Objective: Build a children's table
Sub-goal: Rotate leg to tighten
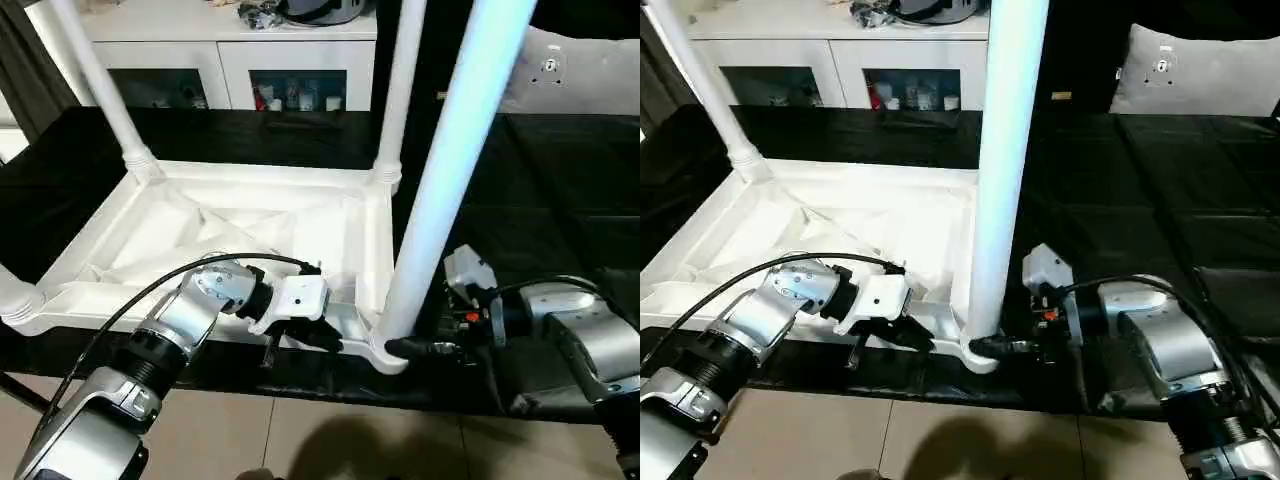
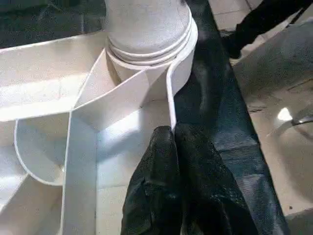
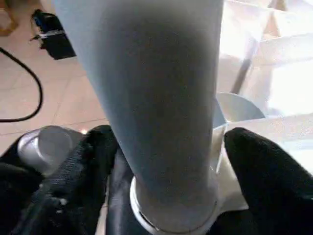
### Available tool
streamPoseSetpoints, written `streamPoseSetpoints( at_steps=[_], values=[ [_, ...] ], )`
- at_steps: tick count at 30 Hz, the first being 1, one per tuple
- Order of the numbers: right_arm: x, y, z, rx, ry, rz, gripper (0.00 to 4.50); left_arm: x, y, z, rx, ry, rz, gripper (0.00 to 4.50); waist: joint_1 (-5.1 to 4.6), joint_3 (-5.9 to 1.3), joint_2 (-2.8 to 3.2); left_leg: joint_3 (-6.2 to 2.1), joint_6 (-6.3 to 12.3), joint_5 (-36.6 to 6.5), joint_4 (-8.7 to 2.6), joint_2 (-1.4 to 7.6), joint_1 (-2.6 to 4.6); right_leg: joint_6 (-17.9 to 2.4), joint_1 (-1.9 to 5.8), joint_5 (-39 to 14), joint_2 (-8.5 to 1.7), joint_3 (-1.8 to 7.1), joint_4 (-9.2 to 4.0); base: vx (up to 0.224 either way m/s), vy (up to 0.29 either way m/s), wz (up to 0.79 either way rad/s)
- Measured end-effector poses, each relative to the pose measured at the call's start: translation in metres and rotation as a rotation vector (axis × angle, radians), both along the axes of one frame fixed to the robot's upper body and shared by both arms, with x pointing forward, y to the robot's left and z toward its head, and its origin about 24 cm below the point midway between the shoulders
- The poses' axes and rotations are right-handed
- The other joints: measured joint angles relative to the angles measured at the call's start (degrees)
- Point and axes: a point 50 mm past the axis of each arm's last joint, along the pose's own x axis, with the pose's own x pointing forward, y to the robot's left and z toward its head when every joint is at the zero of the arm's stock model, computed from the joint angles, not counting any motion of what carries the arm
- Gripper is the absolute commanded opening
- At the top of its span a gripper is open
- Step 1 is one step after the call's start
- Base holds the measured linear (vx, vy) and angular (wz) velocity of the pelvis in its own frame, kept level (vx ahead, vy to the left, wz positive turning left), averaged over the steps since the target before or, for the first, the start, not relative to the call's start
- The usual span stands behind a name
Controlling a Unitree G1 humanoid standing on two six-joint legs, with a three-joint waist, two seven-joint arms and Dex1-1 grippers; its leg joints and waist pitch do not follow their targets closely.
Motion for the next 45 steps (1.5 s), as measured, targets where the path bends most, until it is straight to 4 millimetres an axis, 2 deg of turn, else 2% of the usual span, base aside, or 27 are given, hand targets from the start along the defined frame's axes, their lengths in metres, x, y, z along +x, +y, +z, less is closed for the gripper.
streamPoseSetpoints(
  at_steps=[8, 10, 19, 22, 24, 27, 29, 30, 31, 32, 33, 34, 35, 36, 37, 39, 40, 42, 43, 45],
  values=[
    [-0.004, 0.002, -0.003, 0.014, 0.068, 0.026, 2.96, -0.002, 0.0, 0.0, 0.001, 0.005, -0.027, 0.0, 0.17, -0.02, -0.05, 0.0, 0.03, 0.0, -0.01, 0.0, -0.02, 0.0, 0.0, 0.0, 0.0, 0.0, 0.01, 0.0, 0.0, 0.0],
    [-0.004, 0.002, -0.003, 0.017, 0.079, 0.025, 2.63, -0.002, 0.0, 0.0, 0.001, 0.007, -0.031, 0.0, 0.19, -0.04, -0.09, 0.0, 0.02, 0.0, 0.0, 0.0, -0.02, 0.0, 0.0, 0.0, 0.0, 0.0, 0.01, 0.0, 0.0, 0.0],
    [-0.007, 0.006, -0.007, 0.039, 0.08, -0.005, 2.18, -0.004, 0.0, -0.001, -0.019, 0.041, -0.011, 0.0, -0.09, -0.19, -0.33, 0.04, 0.01, 0.0, 0.0, 0.03, 0.03, 0.1, 0.02, 0.0, 0.0, 0.02, 0.09, 0.0, 0.0, 0.0],
    [-0.004, 0.013, -0.009, 0.042, 0.066, -0.078, 2.13, -0.002, 0.004, -0.003, -0.024, 0.081, 0.07, 0.0, -0.41, -0.18, -0.34, 0.17, -0.23, 0.0, -0.01, 0.03, 0.46, 0.1, 0.15, -0.1, -0.01, 0.11, 0.31, 0.0, 0.0, 0.0],
    [0.002, 0.019, -0.011, 0.042, 0.043, -0.179, 2.11, 0.003, 0.007, -0.005, -0.018, 0.084, 0.154, 0.0, -1.19, -0.11, -0.44, 0.16, -0.36, 0.1, -0.01, 0.03, 0.76, 0.1, 0.22, -0.1, 0.0, 0.08, 0.39, 0.0, 0.0, 0.0],
    [0.019, 0.031, -0.015, 0.03, -0.006, -0.436, 2.08, 0.013, 0.004, -0.007, -0.037, 0.068, 0.355, 0.0, -3.38, -0.08, -0.49, 0.0, -0.38, 0.1, 0.11, 0.02, 0.81, 0.1, 0.24, -0.1, 0.0, -0.21, 0.12, 0.0, 0.0, 0.0],
    [0.03, 0.038, -0.014, 0.008, -0.044, -0.596, 2.05, 0.019, -0.004, -0.006, -0.046, 0.051, 0.452, 0.0, -5.34, 0.01, -0.32, -0.38, -0.39, 0.1, 0.25, 0.09, 0.54, 0.1, 0.38, -0.1, -0.04, -0.99, -0.75, -0.054, 0.025, -0.12],
    [0.034, 0.039, -0.015, -0.002, -0.053, -0.657, 2.05, 0.02, -0.01, -0.007, -0.056, 0.055, 0.489, 0.0, -6.34, 0.04, 0.03, -0.84, -0.39, 0.1, 0.31, 0.3, 0.42, 0.1, 0.89, -0.1, -0.07, -1.97, -1.66, -0.04, 0.05, -0.11],
    [0.037, 0.039, -0.016, -0.009, -0.061, -0.731, 2.05, 0.021, -0.019, -0.009, -0.073, 0.059, 0.532, 0.0, -7.39, 0.14, 0.25, -0.92, -0.38, 0.1, 0.27, 0.83, 0.46, 0.2, 1.48, -0.1, -0.01, -2.8, -2.67, -0.021, 0.055, -0.06],
    [0.041, 0.041, -0.017, -0.01, -0.067, -0.778, 2.05, 0.021, -0.024, -0.01, -0.085, 0.058, 0.563, 0.0, -8.29, 0.26, 0.36, -1.0, -0.37, 0.1, 0.28, 1.02, 0.38, 0.2, 1.8, -0.1, -0.06, -3.17, -2.95, -0.021, 0.055, -0.06],
    [0.043, 0.041, -0.017, -0.013, -0.071, -0.817, 2.05, 0.022, -0.029, -0.01, -0.094, 0.059, 0.587, 0.0, -8.93, 0.39, 0.31, -1.0, -0.37, 0.1, 0.28, 1.03, 0.41, 0.2, 1.97, -0.2, -0.06, -3.05, -2.58, 0.0, 0.0, 0.0],
    [0.045, 0.041, -0.018, -0.014, -0.079, -0.848, 2.05, 0.022, -0.033, -0.011, -0.102, 0.06, 0.603, 0.0, -9.49, 0.69, -0.22, -0.82, -0.38, 0.1, 0.28, 0.64, 1.04, 0.2, 1.97, -0.4, -0.07, -2.03, -1.52, 0.0, 0.0, 0.0],
    [0.045, 0.041, -0.018, -0.015, -0.086, -0.864, 2.05, 0.022, -0.035, -0.011, -0.106, 0.061, 0.612, 0.0, -9.83, 0.89, -0.79, -0.75, -0.41, 0.0, 0.4, 0.15, 1.72, 0.2, 1.78, -0.4, -0.14, -1.51, -1.06, 0.0, 0.0, 0.0],
    [0.046, 0.041, -0.018, -0.01, -0.087, -0.881, 2.37, 0.022, -0.038, -0.011, -0.109, 0.056, 0.62, 0.0, -9.84, 0.9, -0.86, -0.74, -0.57, -0.2, 0.39, -0.11, 1.95, 0.2, 1.4, -0.4, -0.31, -1.83, -0.98, 0.0, 0.0, 0.0],
    [0.048, 0.042, -0.017, -0.006, -0.096, -0.896, 2.56, 0.023, -0.039, -0.01, -0.113, 0.051, 0.629, 0.0, -9.81, 0.92, -0.81, -0.66, -0.59, -0.9, 0.54, -0.18, 1.57, 0.2, 1.34, -0.4, -0.69, -2.75, -1.18, 0.071, -0.017, -0.09],
    [0.049, 0.044, -0.015, 0.005, -0.105, -0.906, 2.69, 0.025, -0.038, -0.007, -0.118, 0.038, 0.637, 0.0, -9.71, 0.84, -0.22, -1.69, -0.58, -0.9, 0.57, 0.12, 0.28, 0.2, 1.24, -0.4, -1.09, -4.68, -1.7, 0.074, -0.011, -0.11],
    [0.049, 0.044, -0.015, 0.005, -0.105, -0.906, 2.71, 0.025, -0.039, -0.007, -0.12, 0.036, 0.637, 0.0, -9.72, 0.79, -0.06, -2.19, -0.59, -0.9, 0.56, 0.38, 0.27, 0.2, 1.32, -0.4, -1.01, -5.09, -2.06, 0.0, 0.0, 0.0],
    [0.049, 0.043, -0.015, 0.004, -0.109, -0.908, 2.97, 0.025, -0.041, -0.006, -0.123, 0.028, 0.637, 0.0, -9.75, 0.78, -0.06, -2.21, -0.59, -0.9, 0.5, 0.53, -0.15, 0.2, 1.35, -0.3, -0.99, -5.04, -2.14, 0.0, 0.0, 0.0],
    [0.048, 0.041, -0.014, 0.002, -0.113, -0.901, 3.13, 0.025, -0.041, -0.005, -0.125, 0.015, 0.628, 0.0, -9.72, 0.77, -0.03, -2.11, -0.6, -0.9, 0.5, 0.53, -0.13, 0.1, 1.4, -0.3, -1.01, -4.91, -2.11, 0.0, 0.0, 0.0],
    [0.045, 0.037, -0.014, -0.004, -0.126, -0.872, 3.13, 0.025, -0.04, -0.005, -0.121, -0.01, 0.603, 0.0, -9.59, 0.76, -0.04, -2.05, -0.59, -0.9, 0.53, 0.49, -0.19, 0.0, 1.42, -0.2, -1.06, -4.81, -2.05, 0.0, 0.0, 0.0]
  ],
)
